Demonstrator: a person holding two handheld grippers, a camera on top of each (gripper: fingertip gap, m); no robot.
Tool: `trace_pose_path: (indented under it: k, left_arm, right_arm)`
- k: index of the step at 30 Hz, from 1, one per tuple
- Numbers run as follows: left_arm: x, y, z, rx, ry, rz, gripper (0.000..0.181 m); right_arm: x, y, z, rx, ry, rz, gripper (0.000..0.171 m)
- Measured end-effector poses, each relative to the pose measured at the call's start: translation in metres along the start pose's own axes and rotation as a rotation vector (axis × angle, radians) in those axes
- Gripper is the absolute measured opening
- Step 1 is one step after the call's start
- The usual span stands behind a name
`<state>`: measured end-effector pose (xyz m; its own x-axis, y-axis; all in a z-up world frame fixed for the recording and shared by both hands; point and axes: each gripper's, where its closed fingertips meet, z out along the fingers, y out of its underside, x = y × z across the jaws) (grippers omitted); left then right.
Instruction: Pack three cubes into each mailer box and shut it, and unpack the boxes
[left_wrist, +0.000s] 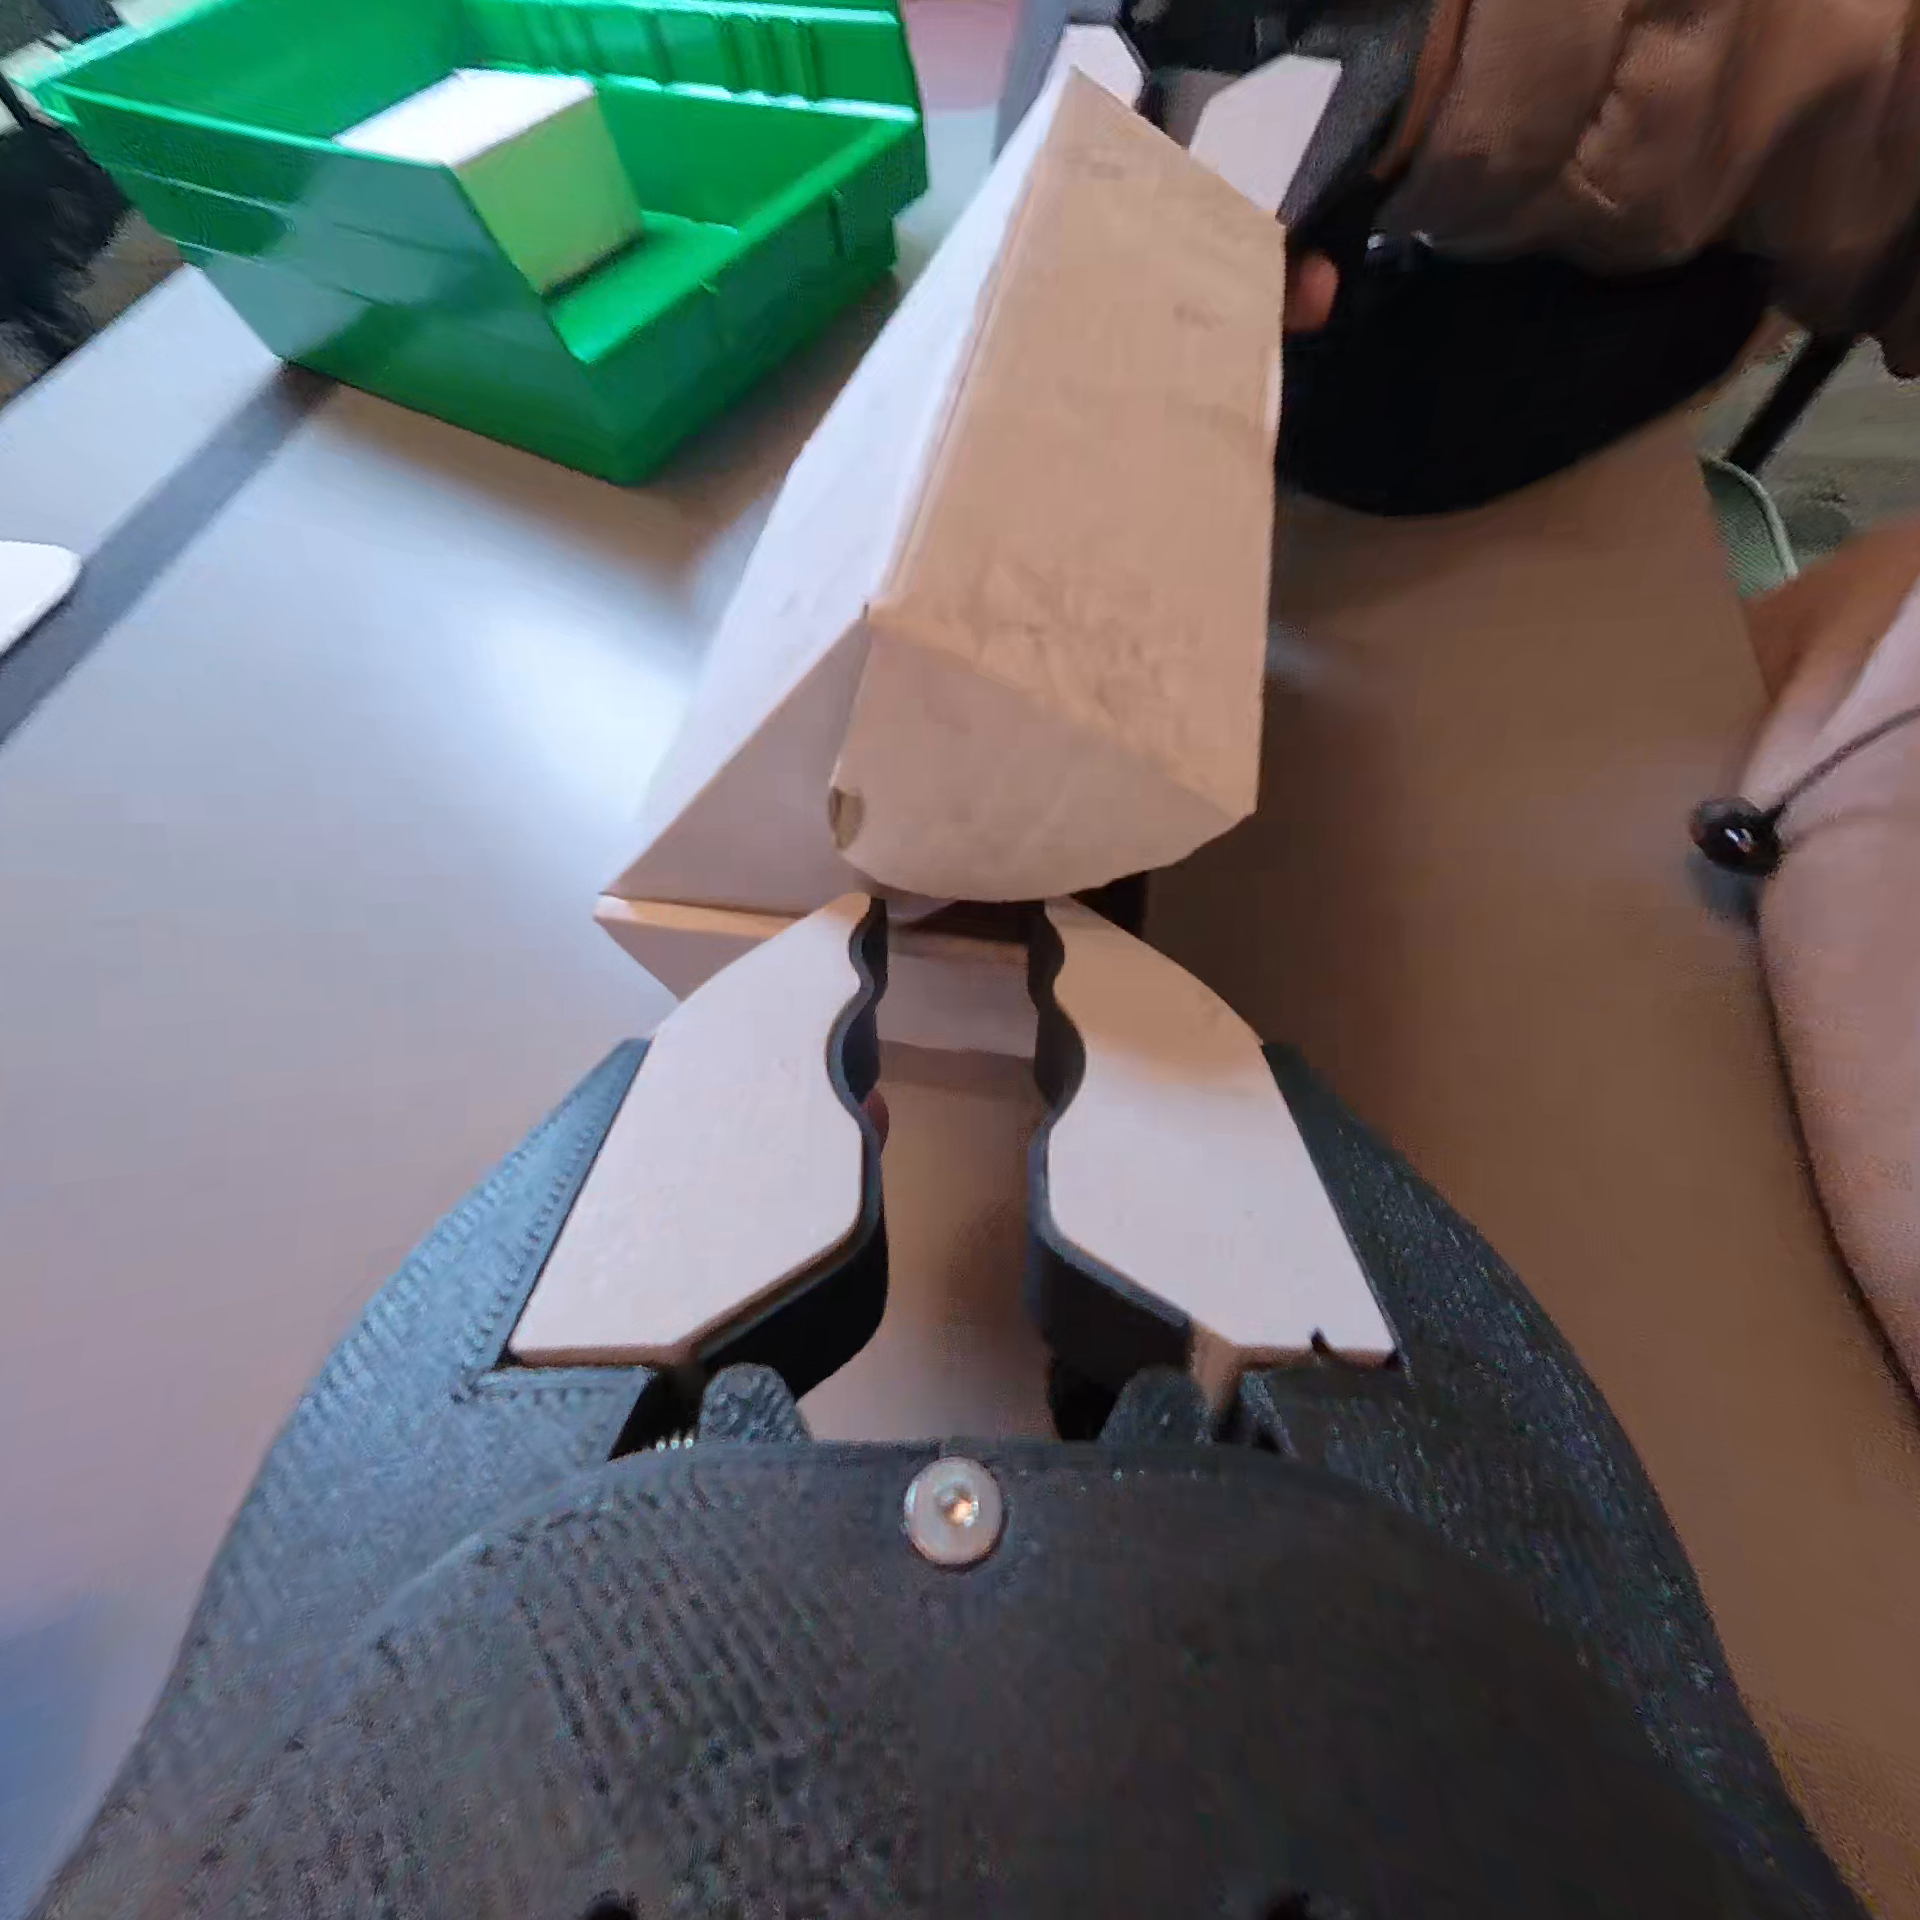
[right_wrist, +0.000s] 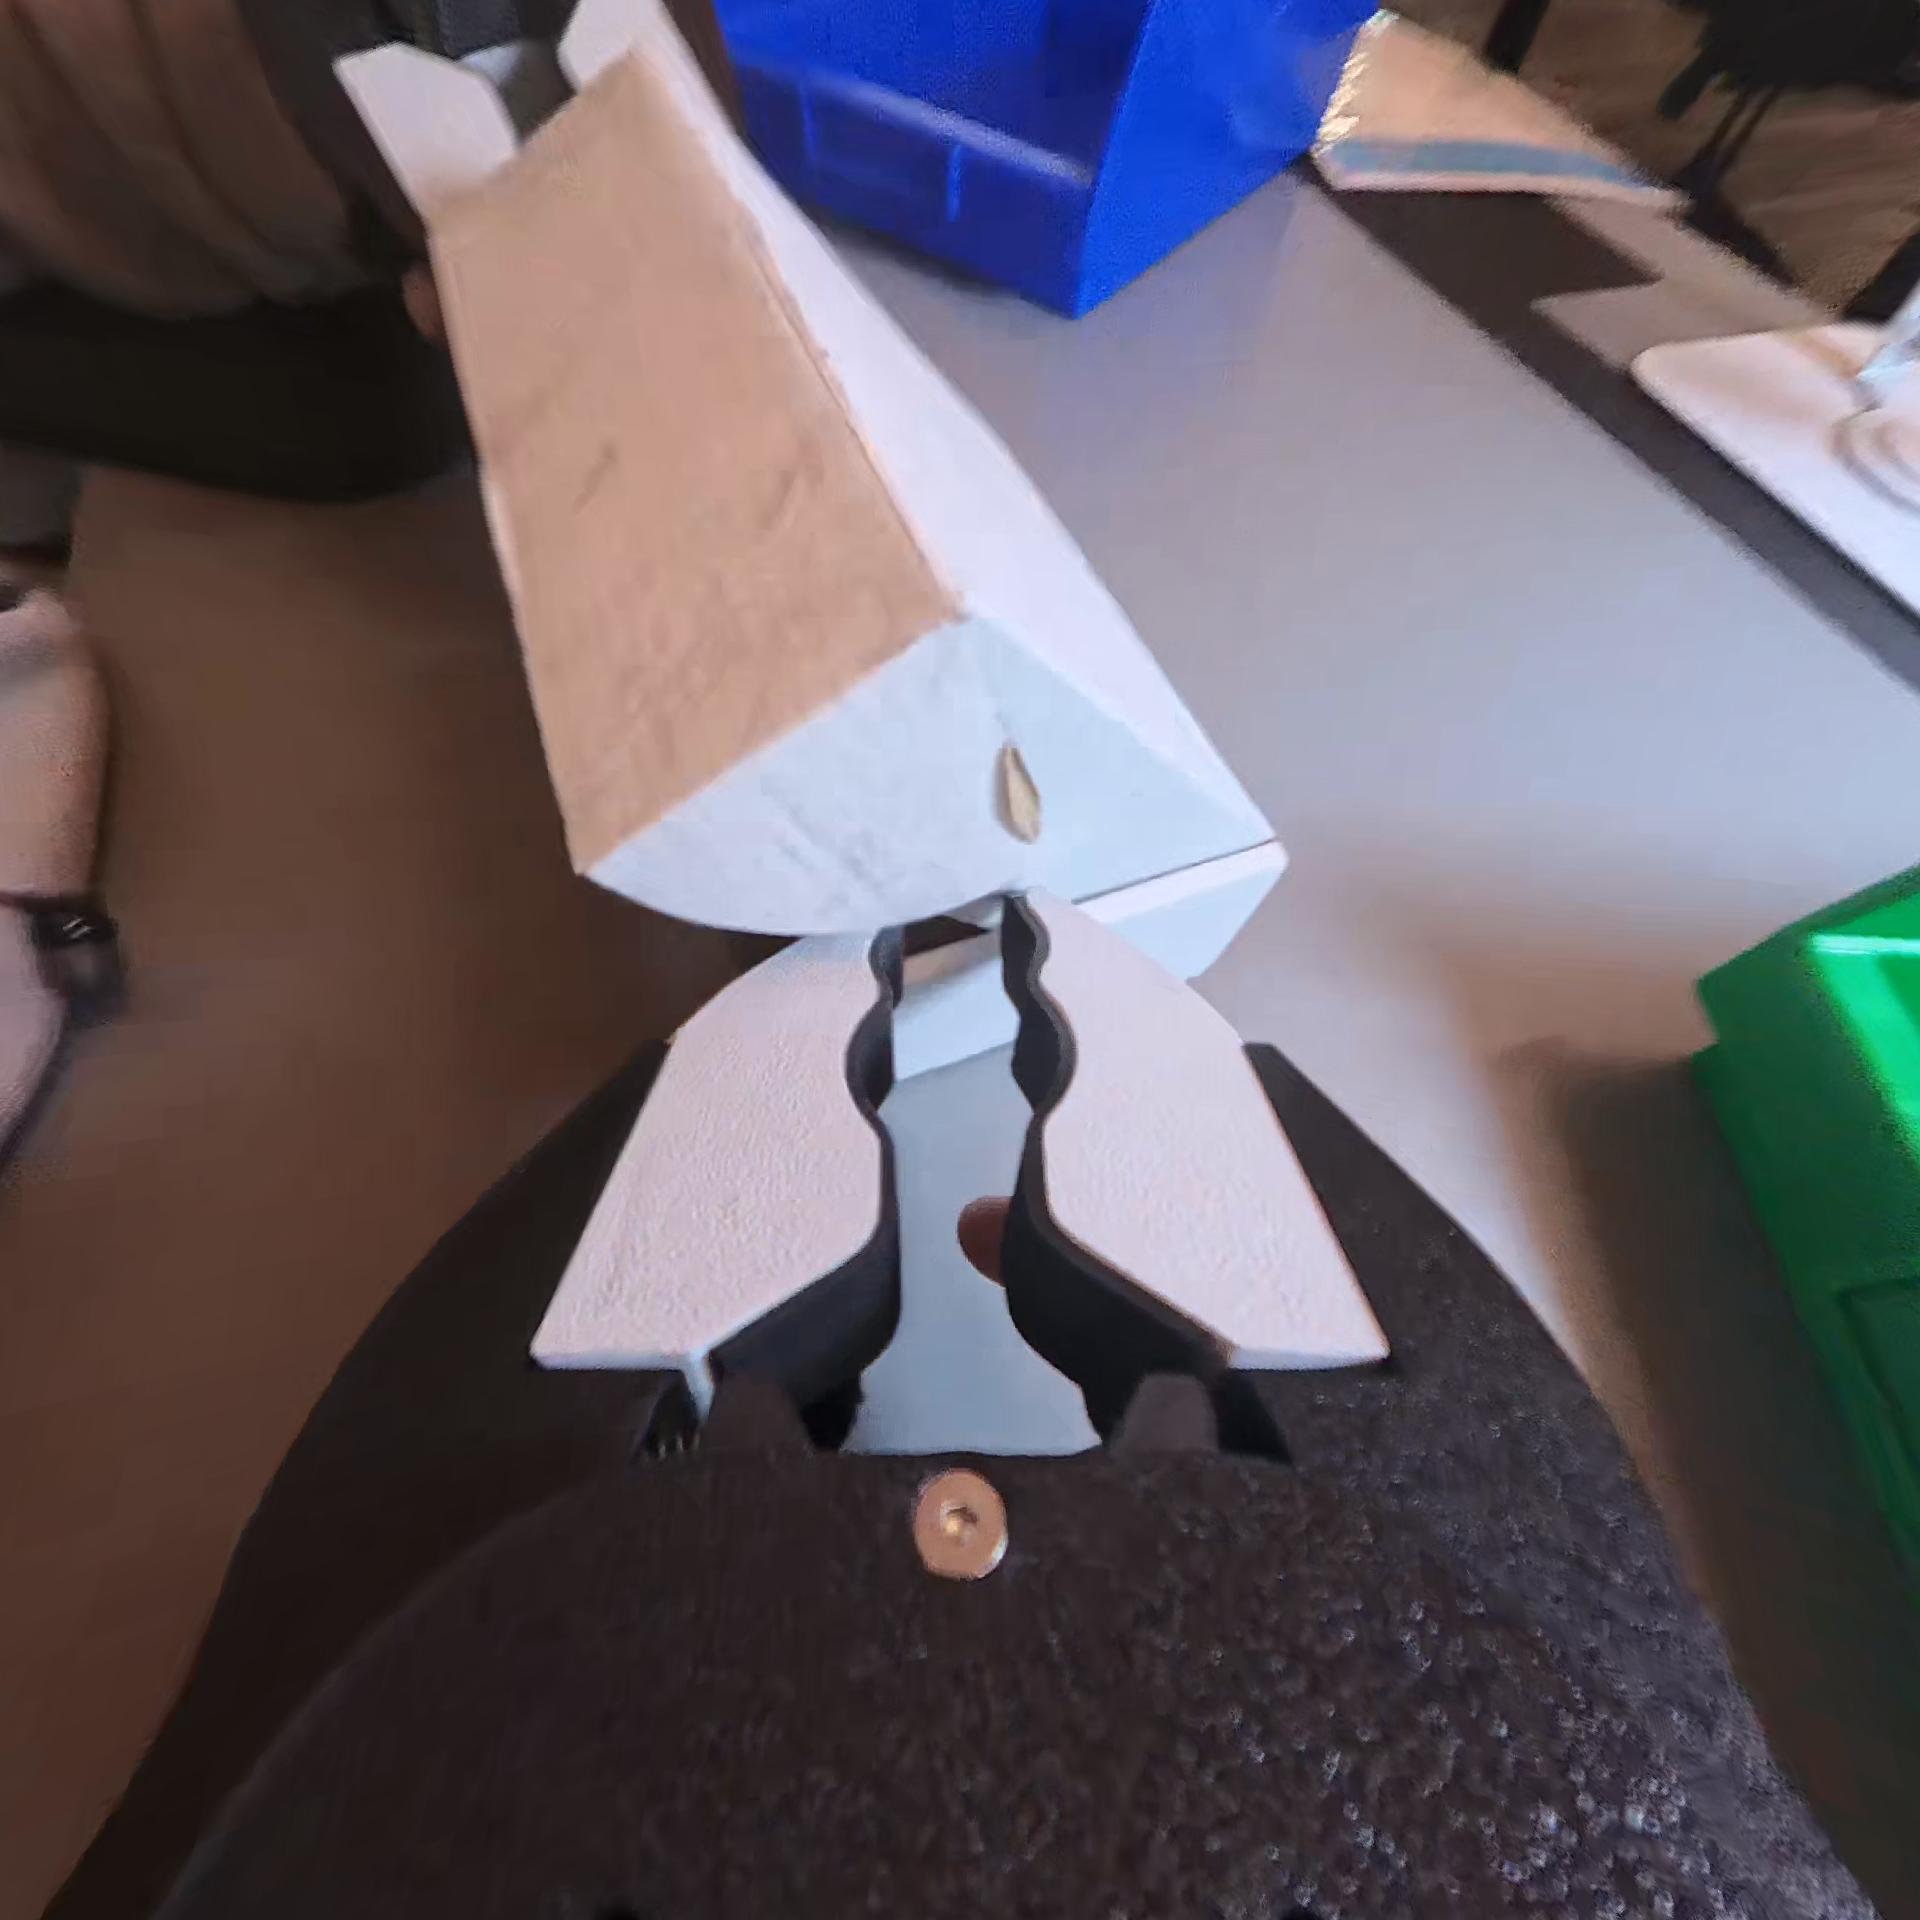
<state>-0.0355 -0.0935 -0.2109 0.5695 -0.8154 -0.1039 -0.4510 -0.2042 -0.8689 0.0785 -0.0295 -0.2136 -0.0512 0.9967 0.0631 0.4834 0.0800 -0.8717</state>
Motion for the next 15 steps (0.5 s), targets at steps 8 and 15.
trace_pose_path:
  k: [8, 15]
  left_arm:
    - [-0.008, -0.009, -0.043, 0.014, 0.004, 0.075, 0.053]
    - [0.018, -0.037, -0.015, -0.053, 0.025, 0.302, 0.074]
  right_arm:
    - [-0.002, -0.002, -0.045, -0.051, -0.078, -0.097, 0.053]
    - [-0.026, -0.050, -0.034, -0.048, -0.057, -0.363, 0.066]
